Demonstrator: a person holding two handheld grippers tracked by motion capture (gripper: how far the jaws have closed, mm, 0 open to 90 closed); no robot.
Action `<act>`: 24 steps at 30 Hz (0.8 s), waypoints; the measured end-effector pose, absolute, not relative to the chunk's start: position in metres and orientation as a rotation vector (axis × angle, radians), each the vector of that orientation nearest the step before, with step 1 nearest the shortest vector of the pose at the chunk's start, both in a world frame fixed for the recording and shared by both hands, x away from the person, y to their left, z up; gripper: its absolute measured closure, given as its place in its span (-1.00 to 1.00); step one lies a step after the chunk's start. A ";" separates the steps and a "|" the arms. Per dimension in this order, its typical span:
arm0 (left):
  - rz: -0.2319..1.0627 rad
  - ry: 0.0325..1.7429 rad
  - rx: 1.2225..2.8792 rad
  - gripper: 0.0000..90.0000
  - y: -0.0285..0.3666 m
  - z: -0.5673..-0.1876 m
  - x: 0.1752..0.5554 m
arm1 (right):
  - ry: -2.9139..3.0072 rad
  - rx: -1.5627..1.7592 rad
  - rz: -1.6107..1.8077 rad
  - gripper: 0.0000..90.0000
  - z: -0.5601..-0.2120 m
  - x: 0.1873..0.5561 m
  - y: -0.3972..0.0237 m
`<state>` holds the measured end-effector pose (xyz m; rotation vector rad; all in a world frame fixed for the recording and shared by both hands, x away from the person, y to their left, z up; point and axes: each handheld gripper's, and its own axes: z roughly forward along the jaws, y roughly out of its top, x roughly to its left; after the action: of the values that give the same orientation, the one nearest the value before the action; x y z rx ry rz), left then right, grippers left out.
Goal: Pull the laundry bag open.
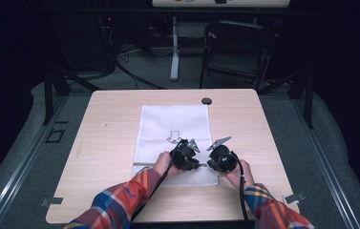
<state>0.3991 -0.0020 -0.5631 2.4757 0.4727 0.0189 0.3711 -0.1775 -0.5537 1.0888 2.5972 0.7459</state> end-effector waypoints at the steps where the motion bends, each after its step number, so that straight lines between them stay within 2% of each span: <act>1: 0.027 0.471 2.469 0.79 -0.002 -0.564 0.399 | 2.598 1.098 0.767 1.00 -0.554 0.372 -0.176; 24: 0.047 0.446 2.471 0.79 -0.002 -0.565 0.397 | 2.609 1.149 0.823 1.00 -0.562 0.376 -0.170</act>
<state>0.3972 -0.0017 -0.5649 2.4713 0.4462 0.0467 0.3760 -0.1701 -0.5619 1.1493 2.6086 0.8232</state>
